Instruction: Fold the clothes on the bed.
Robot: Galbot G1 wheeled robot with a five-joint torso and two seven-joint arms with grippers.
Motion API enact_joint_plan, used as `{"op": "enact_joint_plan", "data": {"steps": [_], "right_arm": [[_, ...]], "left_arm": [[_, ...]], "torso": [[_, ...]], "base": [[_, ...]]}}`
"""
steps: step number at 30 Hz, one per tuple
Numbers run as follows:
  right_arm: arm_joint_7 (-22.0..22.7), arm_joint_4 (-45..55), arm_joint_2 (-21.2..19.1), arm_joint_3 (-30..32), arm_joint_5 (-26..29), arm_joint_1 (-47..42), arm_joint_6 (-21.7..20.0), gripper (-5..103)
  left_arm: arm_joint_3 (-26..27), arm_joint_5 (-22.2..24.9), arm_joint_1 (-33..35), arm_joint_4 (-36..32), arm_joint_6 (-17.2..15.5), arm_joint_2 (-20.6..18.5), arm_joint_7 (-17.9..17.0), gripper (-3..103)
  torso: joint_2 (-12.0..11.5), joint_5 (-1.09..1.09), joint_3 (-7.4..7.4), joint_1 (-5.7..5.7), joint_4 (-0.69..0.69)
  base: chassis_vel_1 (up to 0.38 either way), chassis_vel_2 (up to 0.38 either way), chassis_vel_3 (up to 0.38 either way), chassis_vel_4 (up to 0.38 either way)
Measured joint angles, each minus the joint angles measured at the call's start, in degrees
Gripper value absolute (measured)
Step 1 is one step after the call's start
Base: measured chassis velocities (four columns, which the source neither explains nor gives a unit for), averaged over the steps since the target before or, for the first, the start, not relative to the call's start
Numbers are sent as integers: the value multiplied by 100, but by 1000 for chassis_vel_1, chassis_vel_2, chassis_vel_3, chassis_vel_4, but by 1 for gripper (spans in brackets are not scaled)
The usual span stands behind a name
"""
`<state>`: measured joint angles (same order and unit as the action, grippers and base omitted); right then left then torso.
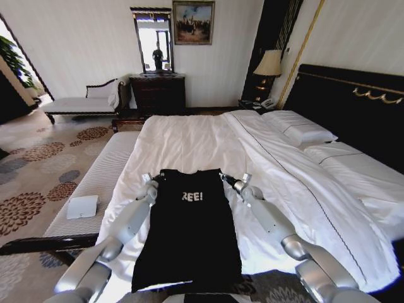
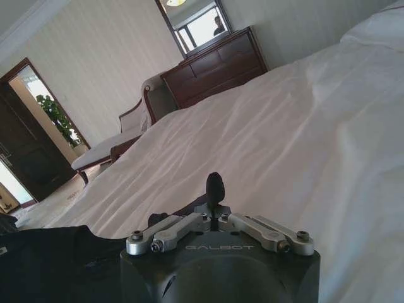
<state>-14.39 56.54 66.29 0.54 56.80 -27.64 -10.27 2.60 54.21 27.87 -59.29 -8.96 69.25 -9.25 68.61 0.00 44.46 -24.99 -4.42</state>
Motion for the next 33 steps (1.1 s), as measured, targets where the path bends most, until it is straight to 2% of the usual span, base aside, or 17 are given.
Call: {"op": "enact_joint_plan", "data": {"steps": [4,10,14,17,20,33], "right_arm": [[69,-96,13,-112,20,237,10,0],[134,-589,75,-331,29,869,136,0],[119,-1062,202,-516,-52,1297,288,0],[107,-1294,298,-588,-108,1460,362,0],[102,-1541,465,-730,-228,1665,429,0],[157,-2067,748,-754,-558,1848,596,0]], "left_arm": [[-49,95,-173,38,-18,-80,1,4],[-348,190,-867,563,-22,11,130,4],[-536,168,-1340,1096,-15,239,268,4],[-595,145,-1497,1311,0,314,345,4],[-643,29,-1807,1870,68,505,526,4],[-458,-336,-2213,2821,278,1033,800,4]], "torso": [[0,0,0,0,1],[0,0,0,-1,2],[0,0,0,-1,-3],[0,1,-1,-1,-2],[-1,0,0,-1,2],[-1,0,0,-1,-1]], "base": [[0,0,0,0],[0,0,0,0],[0,0,0,0],[0,0,0,0],[0,0,0,0],[0,0,0,0]]}}
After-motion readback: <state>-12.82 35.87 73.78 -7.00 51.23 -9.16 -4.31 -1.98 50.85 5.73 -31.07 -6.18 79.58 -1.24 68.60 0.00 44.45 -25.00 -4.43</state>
